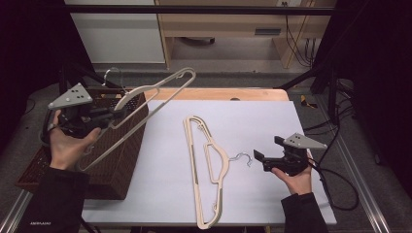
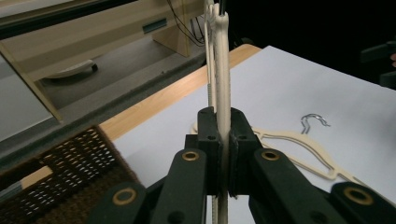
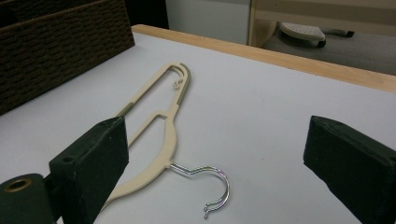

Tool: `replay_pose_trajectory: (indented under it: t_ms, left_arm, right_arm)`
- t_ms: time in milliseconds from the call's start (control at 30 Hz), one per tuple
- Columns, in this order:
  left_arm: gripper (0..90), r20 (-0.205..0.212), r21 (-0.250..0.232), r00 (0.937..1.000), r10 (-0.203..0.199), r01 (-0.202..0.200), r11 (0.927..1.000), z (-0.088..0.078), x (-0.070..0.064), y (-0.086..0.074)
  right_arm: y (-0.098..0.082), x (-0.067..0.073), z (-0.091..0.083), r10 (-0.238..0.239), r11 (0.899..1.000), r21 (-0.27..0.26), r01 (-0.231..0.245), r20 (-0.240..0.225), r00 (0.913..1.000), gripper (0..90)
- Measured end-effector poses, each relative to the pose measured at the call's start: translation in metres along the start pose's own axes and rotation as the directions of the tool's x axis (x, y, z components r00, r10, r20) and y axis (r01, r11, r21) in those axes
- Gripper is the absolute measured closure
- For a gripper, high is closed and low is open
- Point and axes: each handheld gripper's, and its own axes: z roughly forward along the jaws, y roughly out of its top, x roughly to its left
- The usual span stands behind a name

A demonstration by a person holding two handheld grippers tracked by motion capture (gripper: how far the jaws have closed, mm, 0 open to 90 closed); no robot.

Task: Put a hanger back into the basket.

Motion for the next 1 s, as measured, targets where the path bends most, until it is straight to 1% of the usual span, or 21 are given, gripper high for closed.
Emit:
replay_pose_trajectory:
  t_ms: [33, 67, 100, 200, 300, 333, 367, 400, 433, 500, 533, 567, 600, 633, 667, 700, 800, 867, 900, 933, 1000]
  left_arm:
    - [86.3, -0.009, -0.006, 0.9999, 0.008, -0.008, 1.0000, -0.001, 0.008, -0.002]
    - [86.3, -0.011, 0.000, 0.9999, 0.002, -0.002, 1.0000, -0.002, 0.012, -0.003]
    - [86.3, -0.019, -0.002, 0.9997, 0.012, -0.012, 0.9999, -0.003, 0.017, -0.005]
    - [86.3, -0.043, 0.017, 0.9989, 0.016, -0.016, 0.9997, -0.005, 0.034, -0.012]
    - [86.3, -0.062, 0.027, 0.9980, 0.009, -0.008, 0.9996, -0.009, 0.050, -0.023]
    - [86.3, -0.063, 0.029, 0.9980, 0.009, -0.007, 0.9995, -0.010, 0.054, -0.026]
    - [86.3, -0.063, 0.029, 0.9980, 0.009, -0.007, 0.9995, -0.010, 0.054, -0.026]
    - [86.3, -0.068, 0.037, 0.9977, 0.000, 0.003, 0.9993, -0.013, 0.063, -0.035]
    - [86.3, -0.065, 0.032, 0.9978, -0.013, 0.015, 0.9994, -0.014, 0.067, -0.039]
    - [86.3, -0.058, 0.030, 0.9981, -0.022, 0.024, 0.9993, -0.018, 0.075, -0.048]
    - [86.3, -0.058, 0.030, 0.9981, -0.022, 0.024, 0.9993, -0.018, 0.075, -0.048]
    - [86.2, -0.058, 0.037, 0.9976, -0.038, 0.041, 0.9985, -0.021, 0.081, -0.058]
    - [86.3, -0.058, 0.037, 0.9976, -0.038, 0.041, 0.9985, -0.021, 0.081, -0.058]
    - [86.3, -0.067, 0.046, 0.9971, -0.038, 0.041, 0.9981, -0.023, 0.085, -0.063]
    - [86.3, -0.072, 0.051, 0.9963, -0.046, 0.050, 0.9974, -0.025, 0.089, -0.068]
    - [86.3, -0.087, 0.061, 0.9943, -0.062, 0.067, 0.9958, -0.027, 0.094, -0.075]
    - [86.3, -0.098, 0.058, 0.9905, -0.096, 0.102, 0.9931, -0.032, 0.102, -0.085]
    - [86.3, -0.105, 0.063, 0.9890, -0.104, 0.111, 0.9918, -0.036, 0.106, -0.092]
    - [86.3, -0.105, 0.063, 0.9890, -0.104, 0.111, 0.9918, -0.036, 0.106, -0.092]
    - [86.3, -0.118, 0.074, 0.9875, -0.105, 0.114, 0.9907, -0.038, 0.108, -0.097]
    - [86.3, -0.127, 0.095, 0.9866, -0.102, 0.115, 0.9889, -0.039, 0.110, -0.100]
  right_arm:
    - [0.000, 0.000, 0.000, 0.004, 1.000, -0.001, -0.004, -0.003, 1.0000, 6.9]
    - [0.000, 0.000, 0.000, 0.000, 1.000, 0.002, 0.000, -0.001, 1.0000, 6.9]
    - [0.000, 0.000, 0.000, 0.000, 1.000, 0.002, 0.000, -0.001, 1.0000, 6.9]
    - [0.000, 0.001, 0.001, 0.003, 1.000, 0.001, -0.003, 0.001, 1.0000, 6.9]
    - [0.000, 0.001, 0.001, 0.001, 1.000, 0.003, -0.001, -0.002, 1.0000, 6.9]
    - [0.000, 0.001, 0.002, 0.005, 1.000, 0.001, -0.005, 0.001, 1.0000, 6.9]
    - [0.000, 0.001, 0.002, 0.005, 1.000, 0.001, -0.005, 0.001, 1.0000, 6.9]
    - [0.000, 0.001, 0.003, 0.002, 1.000, 0.009, -0.002, 0.004, 1.0000, 6.9]
    - [0.000, 0.002, 0.003, 0.003, 1.000, 0.011, -0.003, 0.003, 1.0000, 6.9]
    - [0.000, 0.002, 0.004, -0.001, 1.000, 0.012, 0.001, 0.002, 1.0000, 6.9]
    - [0.000, 0.002, 0.004, -0.001, 1.000, 0.012, 0.001, 0.002, 1.0000, 6.9]
    - [-0.001, 0.002, 0.004, -0.001, 1.000, 0.013, 0.001, 0.004, 1.0000, 6.9]
    - [-0.001, 0.002, 0.004, -0.001, 1.000, 0.013, 0.001, 0.004, 1.0000, 6.9]
    - [-0.001, 0.002, 0.004, -0.003, 1.000, 0.013, 0.003, 0.005, 1.0000, 6.9]
    - [-0.001, 0.002, 0.004, -0.005, 1.000, 0.018, 0.005, 0.003, 1.0000, 6.9]
    - [-0.001, 0.002, 0.004, -0.002, 1.000, 0.017, 0.002, 0.002, 1.0000, 6.9]
    - [-0.001, 0.002, 0.006, -0.008, 1.000, 0.021, 0.008, 0.001, 1.0000, 6.9]
    - [-0.001, 0.003, 0.006, -0.005, 1.000, 0.023, 0.005, 0.006, 1.0000, 6.9]
    - [-0.001, 0.003, 0.006, -0.005, 1.000, 0.023, 0.005, 0.007, 1.0000, 6.9]
    - [-0.001, 0.003, 0.006, -0.006, 1.000, 0.023, 0.005, 0.007, 1.0000, 6.9]
    - [-0.002, 0.003, 0.006, -0.006, 1.000, 0.024, 0.006, 0.008, 0.9999, 6.9]
